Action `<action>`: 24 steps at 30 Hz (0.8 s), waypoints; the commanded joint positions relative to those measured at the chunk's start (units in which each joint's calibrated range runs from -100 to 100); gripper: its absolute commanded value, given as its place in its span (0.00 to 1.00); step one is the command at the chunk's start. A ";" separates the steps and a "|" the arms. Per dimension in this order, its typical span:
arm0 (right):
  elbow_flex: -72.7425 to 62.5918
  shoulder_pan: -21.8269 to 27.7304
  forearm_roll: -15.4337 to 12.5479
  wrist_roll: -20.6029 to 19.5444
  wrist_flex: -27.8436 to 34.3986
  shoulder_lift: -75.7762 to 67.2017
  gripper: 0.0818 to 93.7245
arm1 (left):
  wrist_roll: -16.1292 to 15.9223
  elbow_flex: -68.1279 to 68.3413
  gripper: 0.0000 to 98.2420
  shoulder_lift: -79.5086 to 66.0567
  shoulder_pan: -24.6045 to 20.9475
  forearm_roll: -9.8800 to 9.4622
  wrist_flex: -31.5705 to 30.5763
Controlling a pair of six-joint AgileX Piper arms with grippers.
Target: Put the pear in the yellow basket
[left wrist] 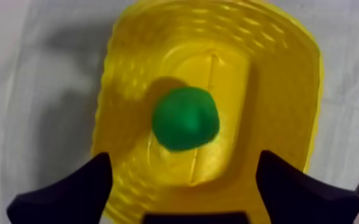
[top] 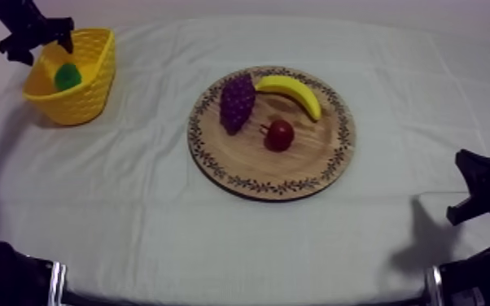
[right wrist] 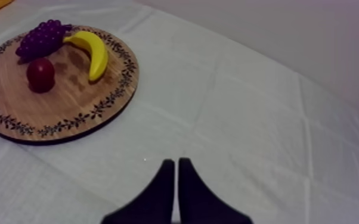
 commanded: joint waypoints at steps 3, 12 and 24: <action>-0.01 0.00 0.00 0.01 0.00 -0.01 0.00 | -0.10 3.22 0.96 -5.93 0.07 -0.06 -0.15; -0.01 0.00 0.00 0.01 0.00 -0.01 0.00 | -1.21 9.47 0.77 -26.71 2.22 -0.17 -0.36; -0.01 0.00 0.00 0.01 0.00 -0.01 0.00 | -3.45 25.93 0.26 -60.70 2.64 -0.02 -7.15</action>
